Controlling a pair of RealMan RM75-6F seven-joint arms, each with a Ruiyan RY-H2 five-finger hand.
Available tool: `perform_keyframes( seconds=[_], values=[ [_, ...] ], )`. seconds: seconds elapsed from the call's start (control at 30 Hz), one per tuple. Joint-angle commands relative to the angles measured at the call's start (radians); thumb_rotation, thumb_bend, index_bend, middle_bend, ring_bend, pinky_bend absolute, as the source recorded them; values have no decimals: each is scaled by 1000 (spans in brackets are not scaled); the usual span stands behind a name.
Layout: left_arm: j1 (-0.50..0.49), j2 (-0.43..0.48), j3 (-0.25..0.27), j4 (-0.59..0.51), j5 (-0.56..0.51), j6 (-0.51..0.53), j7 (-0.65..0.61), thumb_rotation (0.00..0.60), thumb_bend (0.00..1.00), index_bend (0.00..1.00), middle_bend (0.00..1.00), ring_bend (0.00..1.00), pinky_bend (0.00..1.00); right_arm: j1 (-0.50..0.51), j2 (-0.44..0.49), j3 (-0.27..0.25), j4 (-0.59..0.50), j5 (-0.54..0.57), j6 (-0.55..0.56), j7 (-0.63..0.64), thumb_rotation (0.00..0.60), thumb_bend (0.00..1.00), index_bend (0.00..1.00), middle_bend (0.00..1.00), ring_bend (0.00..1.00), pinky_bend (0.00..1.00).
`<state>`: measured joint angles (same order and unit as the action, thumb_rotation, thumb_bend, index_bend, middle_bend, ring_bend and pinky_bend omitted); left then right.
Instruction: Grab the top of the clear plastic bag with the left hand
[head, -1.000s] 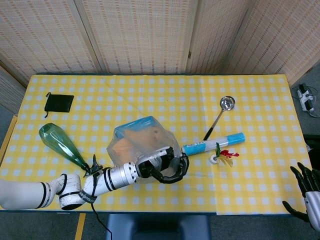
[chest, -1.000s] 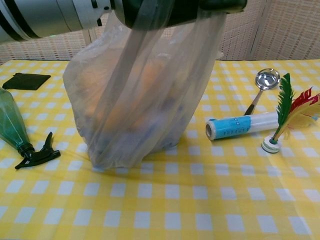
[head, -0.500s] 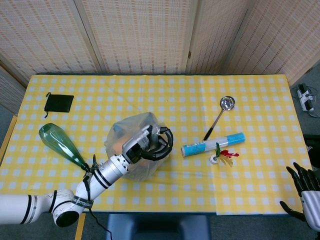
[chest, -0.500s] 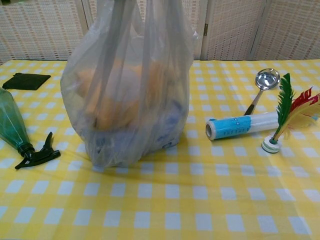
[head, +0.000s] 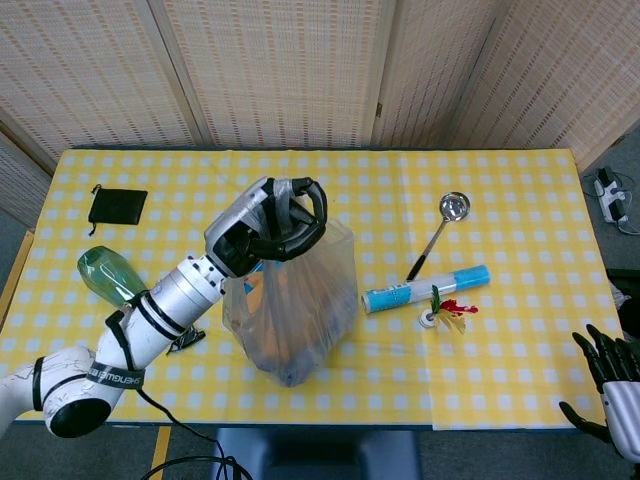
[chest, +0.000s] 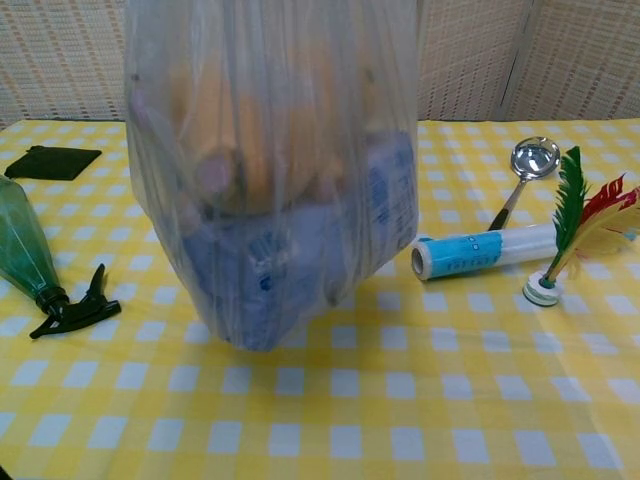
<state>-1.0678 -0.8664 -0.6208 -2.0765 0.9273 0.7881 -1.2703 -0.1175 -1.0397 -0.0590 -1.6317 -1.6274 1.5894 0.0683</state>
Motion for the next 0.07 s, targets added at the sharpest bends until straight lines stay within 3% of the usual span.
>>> perform_keyframes(
  seconds=[0.03,0.07],
  values=[
    [-10,103,-120,27,-71,-93,-33,600,816,910,1000,1000,1000,6,-1,2,-4,8,-12,-4,600,235,0,0,0,0],
    [-12,112,-130,30,-82,-104,-27,600,816,910,1000,1000,1000,8,-1,3,-6,10,-17,-7,600,235,0,0,0,0]
  ],
)
